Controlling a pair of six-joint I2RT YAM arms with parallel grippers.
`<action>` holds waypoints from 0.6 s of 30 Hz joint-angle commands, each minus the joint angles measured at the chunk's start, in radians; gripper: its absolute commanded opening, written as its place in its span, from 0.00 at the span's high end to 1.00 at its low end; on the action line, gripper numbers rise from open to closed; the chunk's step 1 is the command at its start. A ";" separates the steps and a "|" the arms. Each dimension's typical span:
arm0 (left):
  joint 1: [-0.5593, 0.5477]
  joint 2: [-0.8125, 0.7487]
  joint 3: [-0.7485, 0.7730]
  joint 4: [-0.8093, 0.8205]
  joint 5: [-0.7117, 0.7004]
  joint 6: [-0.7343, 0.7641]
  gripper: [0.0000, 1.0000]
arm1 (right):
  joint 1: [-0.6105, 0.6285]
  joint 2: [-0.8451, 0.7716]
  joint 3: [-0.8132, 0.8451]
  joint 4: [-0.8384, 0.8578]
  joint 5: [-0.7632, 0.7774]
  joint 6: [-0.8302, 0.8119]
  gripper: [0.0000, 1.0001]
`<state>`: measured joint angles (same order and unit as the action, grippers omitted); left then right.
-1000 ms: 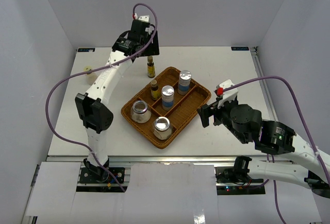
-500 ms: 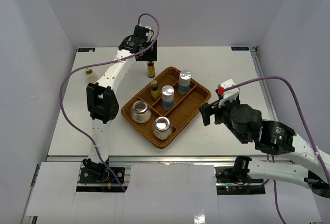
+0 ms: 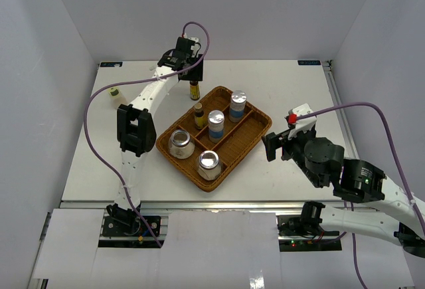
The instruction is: Organize the condiment bottles
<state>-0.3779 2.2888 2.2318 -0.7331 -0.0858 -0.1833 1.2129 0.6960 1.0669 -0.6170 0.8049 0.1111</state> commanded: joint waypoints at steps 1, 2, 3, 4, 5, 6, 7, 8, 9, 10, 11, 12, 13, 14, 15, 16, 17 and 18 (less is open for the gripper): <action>-0.001 -0.001 0.023 0.037 0.011 0.005 0.40 | -0.001 -0.039 -0.019 0.075 0.064 -0.021 0.10; -0.001 0.001 0.021 0.038 0.010 0.005 0.46 | 0.000 -0.044 -0.024 0.079 0.070 -0.021 0.10; -0.002 0.001 0.019 0.038 0.007 0.004 0.50 | 0.000 -0.053 -0.029 0.080 0.073 -0.023 0.10; -0.003 0.000 0.016 0.038 0.004 0.002 0.54 | 0.000 -0.060 -0.033 0.082 0.077 -0.025 0.10; -0.003 -0.003 0.011 0.038 0.002 -0.001 0.58 | -0.001 -0.065 -0.035 0.084 0.080 -0.026 0.10; -0.002 -0.007 0.007 0.038 -0.002 -0.006 0.62 | -0.001 -0.069 -0.037 0.086 0.085 -0.028 0.10; -0.001 -0.011 0.002 0.038 -0.008 -0.011 0.67 | -0.001 -0.072 -0.038 0.088 0.091 -0.031 0.10; -0.002 -0.011 0.005 0.036 -0.013 -0.014 0.71 | 0.000 -0.074 -0.037 0.089 0.094 -0.034 0.10; -0.002 -0.011 0.009 0.034 -0.019 -0.017 0.75 | 0.000 -0.076 -0.036 0.091 0.098 -0.037 0.10; -0.003 -0.009 0.017 0.029 -0.021 -0.018 0.85 | 0.000 -0.078 -0.036 0.092 0.099 -0.038 0.10; -0.003 -0.008 0.027 0.022 -0.022 -0.017 0.94 | 0.000 -0.081 -0.036 0.092 0.099 -0.039 0.10; -0.003 -0.010 0.037 0.017 -0.022 -0.014 0.97 | 0.000 -0.083 -0.037 0.093 0.099 -0.039 0.10; -0.003 -0.013 0.044 0.013 -0.023 -0.011 1.00 | 0.000 -0.084 -0.038 0.094 0.098 -0.039 0.10; -0.005 -0.022 0.045 0.014 -0.023 -0.007 1.00 | 0.000 -0.084 -0.039 0.093 0.098 -0.038 0.10; -0.008 -0.031 0.045 0.016 -0.023 -0.001 1.00 | 0.000 -0.085 -0.039 0.092 0.097 -0.037 0.10; -0.010 -0.037 0.045 0.018 -0.023 0.007 1.00 | 0.000 -0.087 -0.039 0.089 0.097 -0.034 0.10; -0.017 -0.052 0.046 0.018 -0.031 0.010 1.00 | -0.001 -0.090 -0.039 0.085 0.097 -0.033 0.10; -0.020 -0.062 0.054 0.015 -0.038 0.012 1.00 | -0.001 -0.091 -0.038 0.085 0.095 -0.030 0.10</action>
<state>-0.3800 2.3043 2.2337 -0.7186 -0.0993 -0.1833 1.2129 0.6207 1.0313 -0.5738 0.8674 0.0819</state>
